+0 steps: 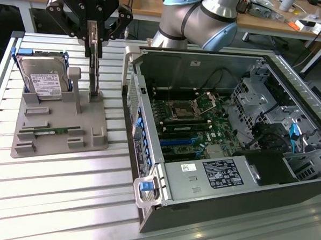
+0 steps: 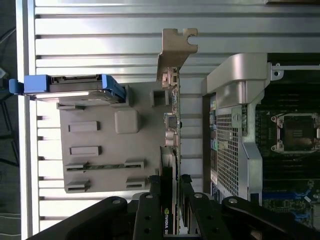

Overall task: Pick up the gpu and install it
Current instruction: 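Pick up the gpu and move the gpu toward the slot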

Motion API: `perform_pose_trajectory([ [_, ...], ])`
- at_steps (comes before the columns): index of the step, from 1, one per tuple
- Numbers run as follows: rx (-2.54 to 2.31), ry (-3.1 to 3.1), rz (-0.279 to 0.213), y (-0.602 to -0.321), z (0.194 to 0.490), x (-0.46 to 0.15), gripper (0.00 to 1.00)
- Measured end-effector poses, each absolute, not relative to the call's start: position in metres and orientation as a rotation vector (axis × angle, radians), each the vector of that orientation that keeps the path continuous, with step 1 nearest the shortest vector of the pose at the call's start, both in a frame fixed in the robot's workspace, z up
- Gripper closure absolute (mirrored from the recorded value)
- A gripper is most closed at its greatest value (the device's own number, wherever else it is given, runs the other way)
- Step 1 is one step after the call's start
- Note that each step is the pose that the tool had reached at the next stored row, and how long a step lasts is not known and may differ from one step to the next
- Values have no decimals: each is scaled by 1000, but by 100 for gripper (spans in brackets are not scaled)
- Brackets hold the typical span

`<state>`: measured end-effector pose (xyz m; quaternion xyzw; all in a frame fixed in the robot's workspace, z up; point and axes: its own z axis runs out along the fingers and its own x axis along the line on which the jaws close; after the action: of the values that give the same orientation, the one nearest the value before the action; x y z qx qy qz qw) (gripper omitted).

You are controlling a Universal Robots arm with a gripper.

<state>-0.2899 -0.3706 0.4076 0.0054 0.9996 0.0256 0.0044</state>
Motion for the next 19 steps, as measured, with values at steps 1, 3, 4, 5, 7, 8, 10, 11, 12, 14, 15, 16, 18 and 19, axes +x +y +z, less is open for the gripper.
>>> perform_pose_trajectory([
  [1,17,3132,80,-371,409,-290,74],
  [3,17,3132,80,-371,412,-290,74],
  [4,17,3132,80,-371,413,-290,74],
  [5,17,3132,80,-371,415,-290,74],
  [7,17,3132,80,-371,418,-290,74],
  [8,17,3132,80,-371,419,-290,74],
  [10,17,3132,80,-371,422,-290,74],
  [11,17,3132,80,-371,423,-290,74],
  [12,17,3132,80,-371,425,-290,74],
  [14,17,3132,80,-371,428,-290,74],
  [15,17,3132,80,-371,429,-290,74],
  [16,17,3132,80,-371,430,-290,74],
  [18,17,3132,80,-371,431,-290,74],
  [19,17,3132,80,-371,431,-290,74],
])
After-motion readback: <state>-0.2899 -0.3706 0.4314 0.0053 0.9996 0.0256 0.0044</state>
